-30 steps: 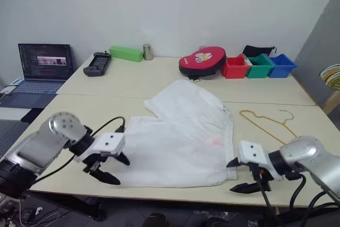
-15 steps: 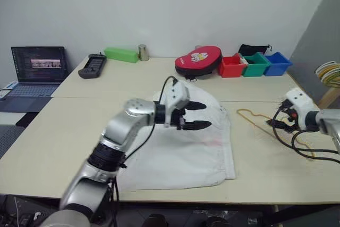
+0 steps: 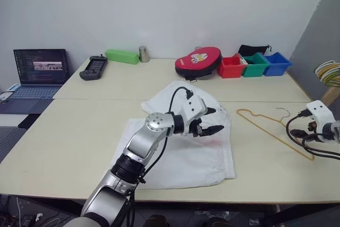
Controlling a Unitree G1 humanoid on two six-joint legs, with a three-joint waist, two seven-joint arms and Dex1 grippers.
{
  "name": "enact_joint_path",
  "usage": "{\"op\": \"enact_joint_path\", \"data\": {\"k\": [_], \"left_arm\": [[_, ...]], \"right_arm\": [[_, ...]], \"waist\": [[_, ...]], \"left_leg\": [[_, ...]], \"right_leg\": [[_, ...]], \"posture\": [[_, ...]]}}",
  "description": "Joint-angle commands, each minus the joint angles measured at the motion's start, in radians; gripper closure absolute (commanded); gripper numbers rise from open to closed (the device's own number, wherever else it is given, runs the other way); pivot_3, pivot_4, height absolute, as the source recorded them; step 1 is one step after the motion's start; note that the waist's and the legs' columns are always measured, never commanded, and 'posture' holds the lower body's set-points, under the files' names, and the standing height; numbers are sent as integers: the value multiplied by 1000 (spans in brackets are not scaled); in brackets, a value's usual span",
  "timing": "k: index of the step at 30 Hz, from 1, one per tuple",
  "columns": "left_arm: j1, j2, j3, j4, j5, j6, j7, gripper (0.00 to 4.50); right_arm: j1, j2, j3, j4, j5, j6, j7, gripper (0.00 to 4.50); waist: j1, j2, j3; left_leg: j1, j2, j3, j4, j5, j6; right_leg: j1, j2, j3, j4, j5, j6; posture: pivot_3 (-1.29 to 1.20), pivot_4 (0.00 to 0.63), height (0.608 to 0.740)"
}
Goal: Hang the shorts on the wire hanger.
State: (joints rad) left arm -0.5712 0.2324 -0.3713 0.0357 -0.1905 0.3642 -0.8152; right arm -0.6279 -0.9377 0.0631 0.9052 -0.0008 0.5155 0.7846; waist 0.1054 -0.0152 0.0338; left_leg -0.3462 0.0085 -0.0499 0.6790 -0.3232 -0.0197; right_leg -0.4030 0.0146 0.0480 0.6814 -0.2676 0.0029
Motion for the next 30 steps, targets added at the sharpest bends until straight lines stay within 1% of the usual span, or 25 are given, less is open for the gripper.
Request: {"op": "enact_joint_path", "data": {"k": [1, 7, 11, 13, 15, 16, 18, 24, 25, 30], "left_arm": [[9, 6, 9, -65, 5, -4, 2, 1182], [17, 14, 11, -84, 6, 10, 0, 1182], [9, 13, 12, -85, 3, 20, 0, 1182], [4, 15, 16, -83, 0, 23, -3, 1182], [-1, 19, 20, -80, -3, 24, -8, 1182], [-5, 20, 22, -76, -3, 24, -10, 1182], [-11, 21, 25, -69, -3, 22, -13, 1182], [-26, 24, 33, -49, 0, 14, -14, 1182], [-30, 24, 36, -44, 0, 13, -15, 1182], [-71, 25, 67, 2, -8, 5, -14, 1182]], "right_arm": [[-16, -13, -14, 55, -13, -14, 32, 301], [16, -13, -38, 103, -8, -7, 51, 301], [24, -4, -68, 102, 18, 46, 93, 1033], [36, -6, -68, 87, 25, 64, 117, 1564], [52, -12, -66, 65, 26, 74, 137, 2236], [61, -14, -65, 55, 26, 77, 148, 2480], [78, -17, -65, 36, 26, 83, 164, 2913], [126, -17, -64, -27, 10, 48, 153, 4302], [130, -16, -66, -38, 8, 41, 146, 4458], [139, -18, -88, -111, 6, -43, 92, 4483]], "waist": [[-1, 1, 0], [1, 1, -1], [1, 1, -1], [1, 1, -1], [0, 1, -1], [0, 1, -1], [0, 0, 0], [0, 0, -1], [0, 0, -1], [-3, -1, 0]], "left_leg": [[0, 0, 0, 0, 0, 0], [2, 0, -1, 0, 0, 0], [4, 0, -2, 0, 0, 0], [6, 0, -2, 0, 0, 0], [9, 0, -2, 0, 0, 0], [13, 0, -2, -1, 0, 0], [15, 0, -2, -1, -1, 1], [16, 0, -2, -1, -1, 1], [16, 0, -2, -1, -1, 1], [16, 0, -2, -1, -1, 1]], "right_leg": [[0, 0, 0, 0, 0, 0], [5, 0, -1, 0, 0, 0], [9, 0, -2, -2, 0, 0], [10, 0, -2, -2, 0, 0], [14, 0, -2, -3, -1, 0], [16, 0, -2, -3, -1, 0], [18, 0, -1, -3, -2, 0], [18, 0, -2, -3, -2, 0], [18, 0, -2, -3, -2, 0], [18, 0, -1, -3, -2, 0]], "posture": [[204, 0, 740], [201, 0, 740], [194, 0, 740], [191, 0, 740], [188, 0, 740], [188, 0, 740], [186, 0, 740], [179, 0, 740], [179, 0, 740], [175, 0, 740]]}}
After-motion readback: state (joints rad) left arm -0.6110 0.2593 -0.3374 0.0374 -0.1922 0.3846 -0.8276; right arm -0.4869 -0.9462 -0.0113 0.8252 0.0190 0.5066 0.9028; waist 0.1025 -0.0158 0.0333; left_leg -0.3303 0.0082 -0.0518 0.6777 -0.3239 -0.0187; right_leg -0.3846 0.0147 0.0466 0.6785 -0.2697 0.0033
